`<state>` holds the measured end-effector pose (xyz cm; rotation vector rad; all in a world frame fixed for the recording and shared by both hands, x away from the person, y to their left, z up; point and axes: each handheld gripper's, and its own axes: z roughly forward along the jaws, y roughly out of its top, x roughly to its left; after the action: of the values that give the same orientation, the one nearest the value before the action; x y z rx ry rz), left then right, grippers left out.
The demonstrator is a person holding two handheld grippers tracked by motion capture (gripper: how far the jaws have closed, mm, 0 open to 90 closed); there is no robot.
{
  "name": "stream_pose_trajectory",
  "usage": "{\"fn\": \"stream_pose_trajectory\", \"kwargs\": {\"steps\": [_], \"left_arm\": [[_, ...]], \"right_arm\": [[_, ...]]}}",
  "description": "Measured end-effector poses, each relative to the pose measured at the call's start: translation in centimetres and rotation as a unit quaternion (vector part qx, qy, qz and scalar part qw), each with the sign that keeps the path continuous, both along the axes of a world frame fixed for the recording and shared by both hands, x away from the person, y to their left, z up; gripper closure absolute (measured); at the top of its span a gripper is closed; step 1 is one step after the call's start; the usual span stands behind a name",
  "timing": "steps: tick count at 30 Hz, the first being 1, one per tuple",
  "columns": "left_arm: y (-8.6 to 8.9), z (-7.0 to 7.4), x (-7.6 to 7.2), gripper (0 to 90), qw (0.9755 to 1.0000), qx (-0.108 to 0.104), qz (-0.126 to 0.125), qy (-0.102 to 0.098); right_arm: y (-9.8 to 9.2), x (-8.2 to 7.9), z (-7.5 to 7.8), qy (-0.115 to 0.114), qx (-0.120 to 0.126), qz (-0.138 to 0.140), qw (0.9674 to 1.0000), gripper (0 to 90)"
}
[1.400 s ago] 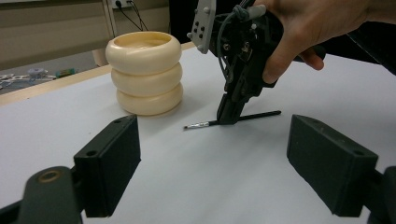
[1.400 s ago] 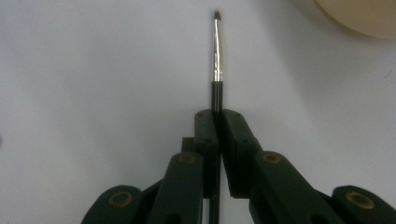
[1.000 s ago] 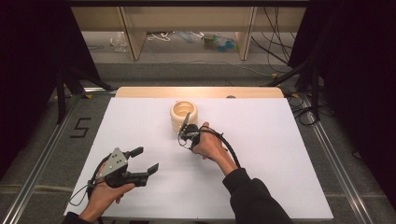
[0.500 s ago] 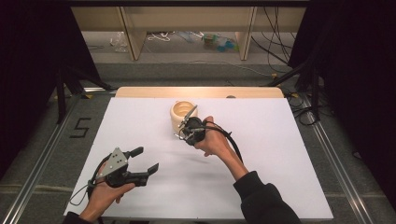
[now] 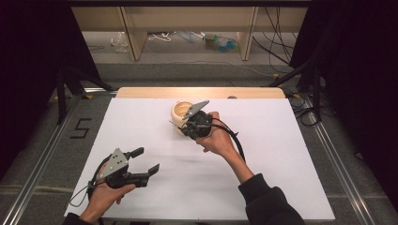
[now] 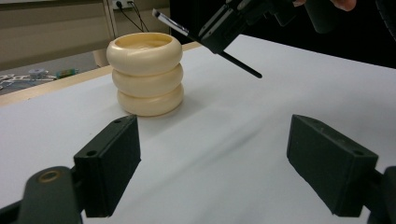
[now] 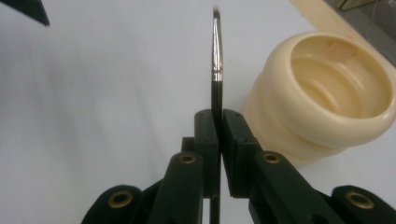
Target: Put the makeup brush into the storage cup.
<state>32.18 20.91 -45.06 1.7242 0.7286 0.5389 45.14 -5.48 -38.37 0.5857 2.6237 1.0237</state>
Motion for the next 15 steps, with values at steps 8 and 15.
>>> {"fn": "stream_pose_trajectory", "kwargs": {"steps": [8, 15], "left_arm": [[0.1, 0.0, 0.2, 17.6, 0.9999, 0.009, 0.002, -0.012], [0.0, 0.0, 0.1, 17.6, 1.0000, 0.001, 0.000, -0.001]], "right_arm": [[-0.3, 0.3, 0.6, -0.019, 0.063, 0.003, 0.9979, 85.2], [-0.7, 0.6, 1.2, -0.024, 0.097, 0.003, 0.9950, 85.2]]}}
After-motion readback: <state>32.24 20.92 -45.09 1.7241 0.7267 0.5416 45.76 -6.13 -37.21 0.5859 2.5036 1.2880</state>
